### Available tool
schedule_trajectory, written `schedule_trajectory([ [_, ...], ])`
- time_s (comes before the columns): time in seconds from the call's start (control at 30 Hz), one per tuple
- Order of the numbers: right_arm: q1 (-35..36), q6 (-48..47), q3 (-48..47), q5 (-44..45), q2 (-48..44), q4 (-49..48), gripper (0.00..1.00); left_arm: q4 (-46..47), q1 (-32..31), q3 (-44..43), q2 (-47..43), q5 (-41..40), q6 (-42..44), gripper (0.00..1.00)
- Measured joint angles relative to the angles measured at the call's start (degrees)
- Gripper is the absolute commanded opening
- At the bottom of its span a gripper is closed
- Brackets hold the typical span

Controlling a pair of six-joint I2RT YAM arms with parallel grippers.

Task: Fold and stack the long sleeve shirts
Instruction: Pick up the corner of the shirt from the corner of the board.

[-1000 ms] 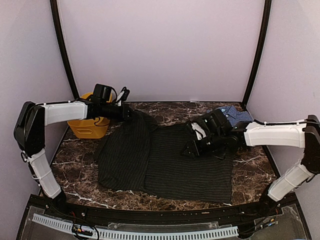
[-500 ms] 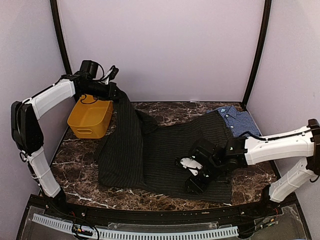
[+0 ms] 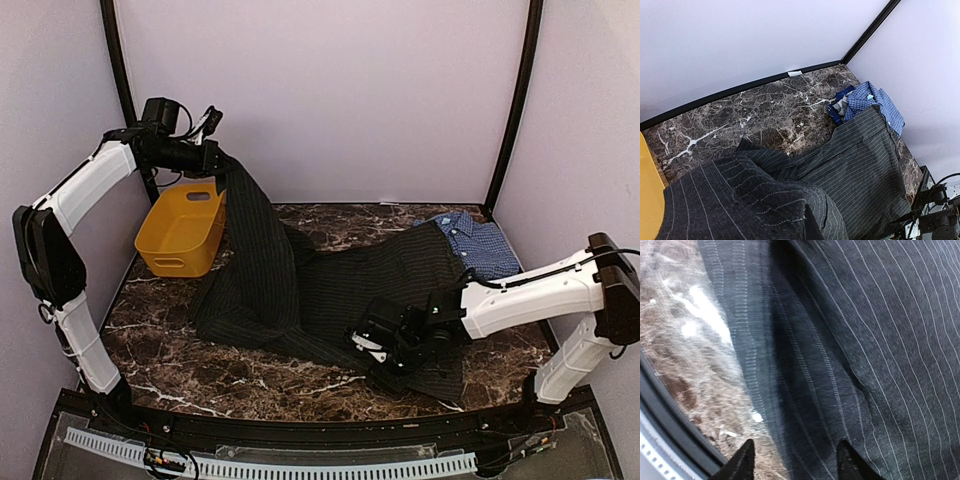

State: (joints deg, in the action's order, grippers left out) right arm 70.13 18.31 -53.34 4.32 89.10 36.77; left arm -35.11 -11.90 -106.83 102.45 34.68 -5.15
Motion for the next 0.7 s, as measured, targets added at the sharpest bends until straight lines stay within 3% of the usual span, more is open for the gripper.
schedule_trajectory([
  [0.27,1.6,2.1,-0.8,4.8,1.9,4.0,0.32,-1.9,0.1,-1.3,0.4,0.2,0.5,0.00],
  [0.5,1.9,5.4,-2.1,7.9,1.9,8.9,0.32,-3.5,0.4,-2.8,0.6,0.2,1.4,0.00],
  [0.7,1.9,7.3,-2.1,9.7,2.0,12.5,0.26,-4.5,1.7,-3.9,0.6,0.2,1.6,0.00],
])
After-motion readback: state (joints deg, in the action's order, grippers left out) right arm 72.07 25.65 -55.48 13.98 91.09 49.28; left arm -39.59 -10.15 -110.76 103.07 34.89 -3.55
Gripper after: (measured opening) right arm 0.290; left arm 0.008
